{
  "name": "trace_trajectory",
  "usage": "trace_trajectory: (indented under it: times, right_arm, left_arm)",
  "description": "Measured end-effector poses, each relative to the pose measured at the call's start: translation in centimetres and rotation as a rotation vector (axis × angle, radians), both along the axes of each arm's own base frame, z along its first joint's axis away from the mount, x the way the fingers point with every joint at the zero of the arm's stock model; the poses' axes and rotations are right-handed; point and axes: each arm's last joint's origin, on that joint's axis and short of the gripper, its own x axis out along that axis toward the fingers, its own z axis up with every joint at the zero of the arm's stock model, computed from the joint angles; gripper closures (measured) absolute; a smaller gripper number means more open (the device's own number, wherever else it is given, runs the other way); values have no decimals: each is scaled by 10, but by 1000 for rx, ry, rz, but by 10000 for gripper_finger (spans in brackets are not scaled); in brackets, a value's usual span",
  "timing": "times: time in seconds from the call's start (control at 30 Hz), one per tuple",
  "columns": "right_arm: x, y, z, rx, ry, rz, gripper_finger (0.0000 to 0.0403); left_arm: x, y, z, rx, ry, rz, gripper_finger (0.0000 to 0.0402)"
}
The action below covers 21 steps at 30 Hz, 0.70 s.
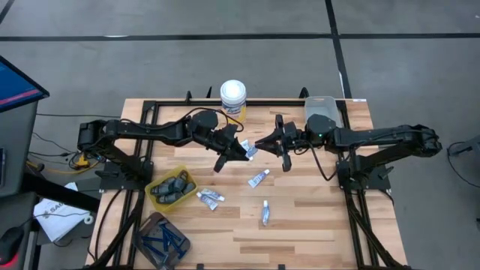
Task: Pick & Place Travel size toiletries
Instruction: Put the white toothpaste into the gray bin
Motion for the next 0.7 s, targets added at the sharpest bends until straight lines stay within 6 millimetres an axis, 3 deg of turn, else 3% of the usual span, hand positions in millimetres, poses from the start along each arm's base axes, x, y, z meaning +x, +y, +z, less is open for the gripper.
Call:
trace_trajectory:
  times: [0.1, 0.4, 0.7]
  right_arm:
    - [0, 0, 0, 0, 0, 4, 394]
    - [-1, -1, 1, 22, -2, -11, 401]
    - [-37, -22, 23, 23, -28, -203, 403]
  left_arm:
    - [0, 0, 0, -1, 0, -3, 343]
    - [0, 0, 0, 0, 0, 1, 313]
    - [0, 1, 0, -6, 5, 8, 284]
